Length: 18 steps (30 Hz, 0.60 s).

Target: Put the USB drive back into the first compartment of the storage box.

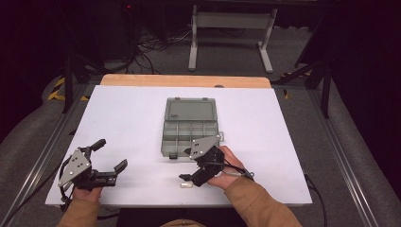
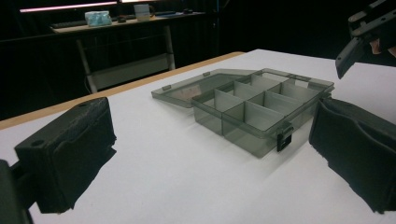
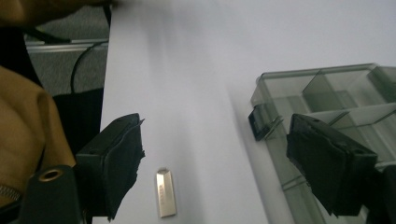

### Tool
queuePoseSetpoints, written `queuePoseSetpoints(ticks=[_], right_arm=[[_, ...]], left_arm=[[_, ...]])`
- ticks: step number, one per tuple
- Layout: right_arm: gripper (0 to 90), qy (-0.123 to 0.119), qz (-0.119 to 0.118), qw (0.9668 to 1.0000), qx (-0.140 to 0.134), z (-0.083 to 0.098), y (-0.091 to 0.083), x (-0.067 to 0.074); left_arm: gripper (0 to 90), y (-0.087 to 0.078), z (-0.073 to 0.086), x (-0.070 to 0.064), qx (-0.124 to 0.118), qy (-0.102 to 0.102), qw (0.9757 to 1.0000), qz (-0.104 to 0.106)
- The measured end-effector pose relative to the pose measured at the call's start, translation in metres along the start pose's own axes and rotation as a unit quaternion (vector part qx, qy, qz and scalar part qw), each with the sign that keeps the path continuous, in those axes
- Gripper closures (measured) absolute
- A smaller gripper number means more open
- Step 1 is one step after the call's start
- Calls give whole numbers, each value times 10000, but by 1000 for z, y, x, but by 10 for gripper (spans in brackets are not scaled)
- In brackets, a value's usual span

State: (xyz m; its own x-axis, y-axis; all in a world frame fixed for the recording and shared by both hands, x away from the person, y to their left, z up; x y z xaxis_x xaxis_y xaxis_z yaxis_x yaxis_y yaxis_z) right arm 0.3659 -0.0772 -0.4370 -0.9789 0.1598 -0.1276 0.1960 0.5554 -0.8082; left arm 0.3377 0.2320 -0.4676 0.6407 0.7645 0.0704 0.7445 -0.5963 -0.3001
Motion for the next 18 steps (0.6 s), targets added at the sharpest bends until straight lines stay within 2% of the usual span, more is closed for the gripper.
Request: queuePoseSetpoints(ticks=[4, 6, 8, 11, 16, 18], right_arm=[[200, -109, -172, 9989, 427, 2, 7, 4], [201, -148, -191, 9984, 507, 2, 9, 4], [208, -158, -327, 9957, 856, 3, 15, 7], [209, -193, -384, 9940, 1008, 4, 18, 8], [220, -272, -490, 9870, 1504, 6, 27, 12], [226, -245, -535, 9855, 1593, 6, 30, 13]], left_arm=[[9, 0, 0, 0, 3, 0, 10000, 5], [9, 0, 0, 0, 6, 8, 10000, 5], [8, 0, 0, 0, 11, -1, 10000, 3], [9, 0, 0, 0, 8, -1, 10000, 3], [9, 0, 0, 0, 8, 0, 10000, 2], [9, 0, 0, 0, 12, -2, 10000, -1]])
Point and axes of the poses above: each handheld gripper's, and its own axes: y roughly forward along the jaws, z roughly out of its underside, x roughly to its left, the point moved 4 cm from there along y, roughly forward along the jaws, and after that the axes turned 11 degrees about x, right-handed, at the moved point
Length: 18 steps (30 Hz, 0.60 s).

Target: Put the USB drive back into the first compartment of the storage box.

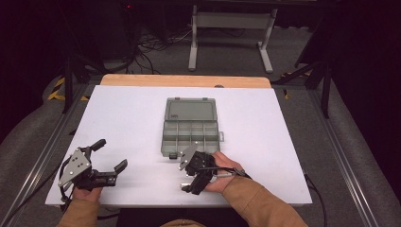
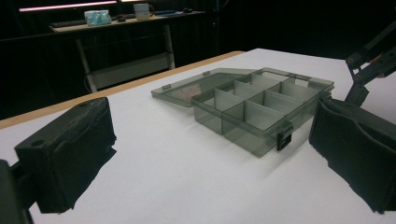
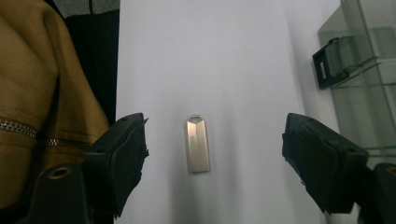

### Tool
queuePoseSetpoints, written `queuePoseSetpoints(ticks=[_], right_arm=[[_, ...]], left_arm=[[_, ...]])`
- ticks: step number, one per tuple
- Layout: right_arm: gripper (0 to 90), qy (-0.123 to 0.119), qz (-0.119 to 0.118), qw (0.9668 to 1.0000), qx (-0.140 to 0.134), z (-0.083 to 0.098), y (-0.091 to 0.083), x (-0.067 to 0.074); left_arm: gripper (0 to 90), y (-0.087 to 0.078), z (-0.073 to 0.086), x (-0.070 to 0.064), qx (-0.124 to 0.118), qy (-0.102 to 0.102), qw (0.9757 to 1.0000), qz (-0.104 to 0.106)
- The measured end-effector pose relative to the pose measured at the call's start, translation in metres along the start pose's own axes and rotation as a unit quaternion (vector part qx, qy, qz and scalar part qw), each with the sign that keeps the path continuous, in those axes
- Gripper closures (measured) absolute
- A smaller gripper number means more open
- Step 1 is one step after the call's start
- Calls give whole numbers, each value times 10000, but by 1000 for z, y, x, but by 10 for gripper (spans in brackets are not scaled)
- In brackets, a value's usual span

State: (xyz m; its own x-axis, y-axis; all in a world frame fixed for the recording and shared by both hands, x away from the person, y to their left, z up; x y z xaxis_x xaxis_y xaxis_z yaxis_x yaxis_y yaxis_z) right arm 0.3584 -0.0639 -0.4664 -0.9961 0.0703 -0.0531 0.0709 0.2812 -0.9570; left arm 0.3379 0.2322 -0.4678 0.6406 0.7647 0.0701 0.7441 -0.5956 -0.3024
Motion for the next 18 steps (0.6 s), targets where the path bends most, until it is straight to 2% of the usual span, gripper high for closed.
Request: queuePoseSetpoints(ticks=[1, 4, 9, 11, 12, 16, 18], right_arm=[[226, 0, 0, 10000, 0, 0, 0, 0], [236, 6, -59, 9997, 239, 0, 4, 2], [269, -3, -131, 9991, 403, 0, 9, 2], [296, 55, -129, 9987, 492, 0, 11, 4], [311, -28, -115, 9988, 469, 0, 12, 3], [365, -56, -126, 9987, 491, -1, 13, 5], [443, -93, -129, 9984, 546, -1, 17, 6]], left_arm=[[9, 0, 0, 0, 0, 0, 10000, 0], [9, 1, 0, 0, 20, 4, 10000, 11], [9, 1, 0, 0, 31, 19, 10000, 21], [9, 1, 0, 0, 35, 19, 10000, 20], [9, 1, 0, 0, 31, 17, 10000, 20], [10, 1, 0, 0, 31, 13, 10000, 17], [10, 1, 0, 0, 30, 14, 10000, 13]])
Point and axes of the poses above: each handheld gripper's, and its own axes: y roughly forward along the jaws, z roughly out of its underside, x roughly to its left, the point moved 4 cm from there along y, roughly forward along the jaws, and after that the axes turned 11 degrees about x, right-handed, at the moved point
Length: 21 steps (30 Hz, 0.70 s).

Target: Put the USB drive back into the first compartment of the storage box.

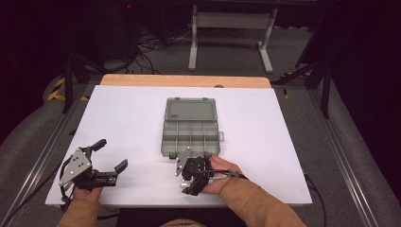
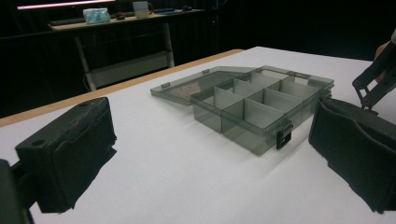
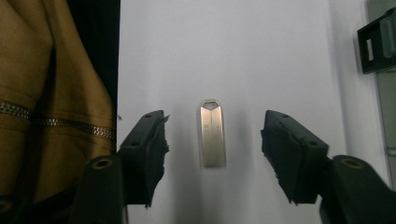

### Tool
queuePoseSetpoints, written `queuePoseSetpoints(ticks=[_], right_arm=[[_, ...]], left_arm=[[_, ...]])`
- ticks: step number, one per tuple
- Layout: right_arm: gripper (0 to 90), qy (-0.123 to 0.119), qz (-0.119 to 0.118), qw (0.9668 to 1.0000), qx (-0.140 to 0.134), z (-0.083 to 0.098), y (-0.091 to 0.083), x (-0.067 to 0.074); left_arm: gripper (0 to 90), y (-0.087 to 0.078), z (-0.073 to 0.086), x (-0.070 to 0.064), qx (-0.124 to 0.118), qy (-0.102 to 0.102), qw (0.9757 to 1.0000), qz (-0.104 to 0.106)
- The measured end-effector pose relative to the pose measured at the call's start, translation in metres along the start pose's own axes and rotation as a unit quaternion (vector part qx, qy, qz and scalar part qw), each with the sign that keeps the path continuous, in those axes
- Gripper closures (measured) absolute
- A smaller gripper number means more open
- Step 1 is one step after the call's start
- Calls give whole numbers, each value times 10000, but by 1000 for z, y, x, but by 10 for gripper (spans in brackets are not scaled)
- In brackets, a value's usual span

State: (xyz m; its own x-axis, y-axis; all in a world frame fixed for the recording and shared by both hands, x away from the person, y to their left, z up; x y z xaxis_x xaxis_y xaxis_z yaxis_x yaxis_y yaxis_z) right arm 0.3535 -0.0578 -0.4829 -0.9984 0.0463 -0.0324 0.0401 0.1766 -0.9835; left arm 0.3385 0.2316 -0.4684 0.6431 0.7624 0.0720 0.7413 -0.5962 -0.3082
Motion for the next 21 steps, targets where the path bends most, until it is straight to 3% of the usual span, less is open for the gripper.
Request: queuePoseSetpoints(ticks=[9, 14, 21], right_arm=[[615, -151, 73, 9999, 36, -1, 4, 1], [757, -200, 76, 9997, 129, -1, 6, 2], [784, -204, 79, 9997, 117, -1, 7, 2]], left_arm=[[11, 0, 0, 0, -4, -12, 10000, -23], [11, 0, 0, 0, -5, 5, 10000, -17], [11, -1, 0, 0, -15, -4, 10000, -23]])
Point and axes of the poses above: each handheld gripper's, and its own axes: y roughly forward along the jaws, z roughly out of its underside, x roughly to its left, the point moved 4 cm from there along y, roughly forward along the jaws, and after that the axes turned 11 degrees about x, right-handed, at the moved point
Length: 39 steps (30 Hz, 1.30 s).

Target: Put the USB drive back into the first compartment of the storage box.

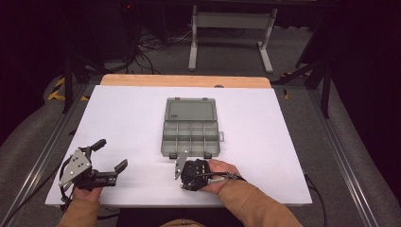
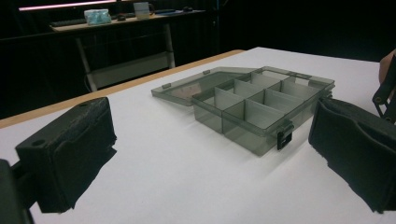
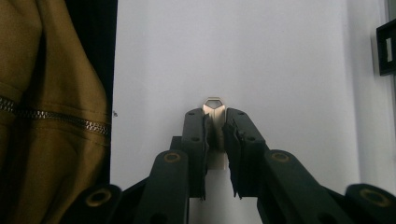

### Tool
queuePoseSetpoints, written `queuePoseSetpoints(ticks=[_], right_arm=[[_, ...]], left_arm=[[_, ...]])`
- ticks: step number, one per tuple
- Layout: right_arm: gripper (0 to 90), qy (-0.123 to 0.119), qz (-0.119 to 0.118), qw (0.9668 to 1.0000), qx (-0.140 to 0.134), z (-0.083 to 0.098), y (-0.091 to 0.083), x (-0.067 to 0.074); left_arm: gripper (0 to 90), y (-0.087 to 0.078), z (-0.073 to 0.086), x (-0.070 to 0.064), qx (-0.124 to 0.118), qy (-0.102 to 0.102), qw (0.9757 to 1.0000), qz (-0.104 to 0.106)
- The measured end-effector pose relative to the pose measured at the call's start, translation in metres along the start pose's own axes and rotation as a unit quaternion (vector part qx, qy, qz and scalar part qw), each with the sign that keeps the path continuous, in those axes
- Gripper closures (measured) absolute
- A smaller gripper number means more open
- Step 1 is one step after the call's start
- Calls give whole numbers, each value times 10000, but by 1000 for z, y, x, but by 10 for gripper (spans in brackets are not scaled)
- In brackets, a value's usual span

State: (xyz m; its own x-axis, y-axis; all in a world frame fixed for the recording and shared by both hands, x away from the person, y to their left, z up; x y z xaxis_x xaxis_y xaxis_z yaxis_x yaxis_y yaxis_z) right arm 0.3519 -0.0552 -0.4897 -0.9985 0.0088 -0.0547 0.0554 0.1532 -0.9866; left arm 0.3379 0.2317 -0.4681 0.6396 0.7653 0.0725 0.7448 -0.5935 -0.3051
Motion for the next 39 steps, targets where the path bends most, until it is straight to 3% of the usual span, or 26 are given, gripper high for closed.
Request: queuePoseSetpoints(ticks=[13, 27, 39], right_arm=[[787, 42, 13, 10000, -69, 1, -2, 0], [787, 216, 175, 9984, -495, 1, -28, -12], [787, 305, 319, 9944, -959, -1, -52, -28]], left_arm=[[11, 0, 0, 0, -8, 9, 10000, -6], [11, 0, 0, 1, -6, -13, 10000, -12], [11, 0, 1, 1, -19, -31, 10000, -14]])
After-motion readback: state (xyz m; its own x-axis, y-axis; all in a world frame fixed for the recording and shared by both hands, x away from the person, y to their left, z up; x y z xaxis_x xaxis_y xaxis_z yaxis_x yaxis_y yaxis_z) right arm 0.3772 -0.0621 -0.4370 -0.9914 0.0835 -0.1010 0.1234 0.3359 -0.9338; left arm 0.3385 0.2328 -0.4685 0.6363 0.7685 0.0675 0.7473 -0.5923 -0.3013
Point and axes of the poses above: each handheld gripper's, and its own axes: y roughly forward along the jaws, z roughly out of its underside, x roughly to its left, the point moved 4 cm from there along y, roughly forward along the jaws, and after that the axes turned 11 degrees about x, right-handed, at the moved point
